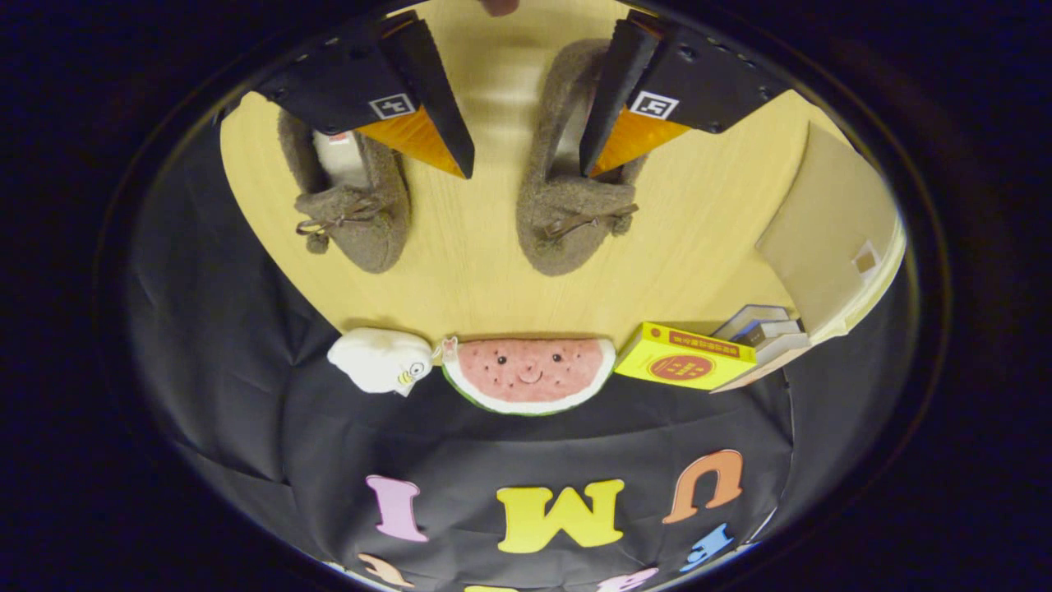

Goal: Open the storage box then place both shoes into the box .Put the left shoe in first, then the right shoe, with the right side of both shoes facing outward in a uniform manner.

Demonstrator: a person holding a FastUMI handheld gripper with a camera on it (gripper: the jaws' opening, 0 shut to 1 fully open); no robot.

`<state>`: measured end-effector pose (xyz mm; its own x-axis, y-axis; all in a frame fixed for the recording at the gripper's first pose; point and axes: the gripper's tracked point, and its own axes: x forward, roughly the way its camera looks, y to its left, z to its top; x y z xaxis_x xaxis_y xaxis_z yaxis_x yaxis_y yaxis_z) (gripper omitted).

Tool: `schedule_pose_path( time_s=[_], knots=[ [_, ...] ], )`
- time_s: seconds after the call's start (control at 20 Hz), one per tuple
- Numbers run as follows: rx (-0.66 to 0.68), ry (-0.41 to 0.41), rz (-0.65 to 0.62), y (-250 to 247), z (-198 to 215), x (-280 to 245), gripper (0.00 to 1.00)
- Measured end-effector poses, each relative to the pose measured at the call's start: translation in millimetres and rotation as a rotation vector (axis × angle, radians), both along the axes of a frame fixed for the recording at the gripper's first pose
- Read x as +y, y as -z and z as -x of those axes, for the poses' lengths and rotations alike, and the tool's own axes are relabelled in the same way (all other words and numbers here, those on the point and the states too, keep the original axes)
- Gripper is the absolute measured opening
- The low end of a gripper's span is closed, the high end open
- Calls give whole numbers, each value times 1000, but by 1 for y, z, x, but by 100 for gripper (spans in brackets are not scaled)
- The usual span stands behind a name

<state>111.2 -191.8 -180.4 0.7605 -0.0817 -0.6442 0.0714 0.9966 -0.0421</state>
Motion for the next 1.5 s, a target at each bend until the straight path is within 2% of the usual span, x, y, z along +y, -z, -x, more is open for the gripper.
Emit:
schedule_pose_path(
  time_s=[0.2, 0.35, 0.4, 0.5, 0.65, 0.9, 1.15, 1.3, 1.5],
  knots=[
    [48, -3, -55, 12, -7, 9, 34],
    [53, 18, -48, 11, -11, 3, 4],
    [53, 28, -73, 9, -11, 1, 0],
    [47, 62, -151, 8, -10, 4, 0],
    [37, 82, -199, 4, -6, 4, 0],
    [-22, 74, -231, -26, 3, 21, 0],
    [-91, 62, -323, -68, 12, 64, 0],
    [-131, 6, -361, -105, 18, 112, 0],
    [-171, -87, -349, -155, 13, 182, 0]
  ],
)
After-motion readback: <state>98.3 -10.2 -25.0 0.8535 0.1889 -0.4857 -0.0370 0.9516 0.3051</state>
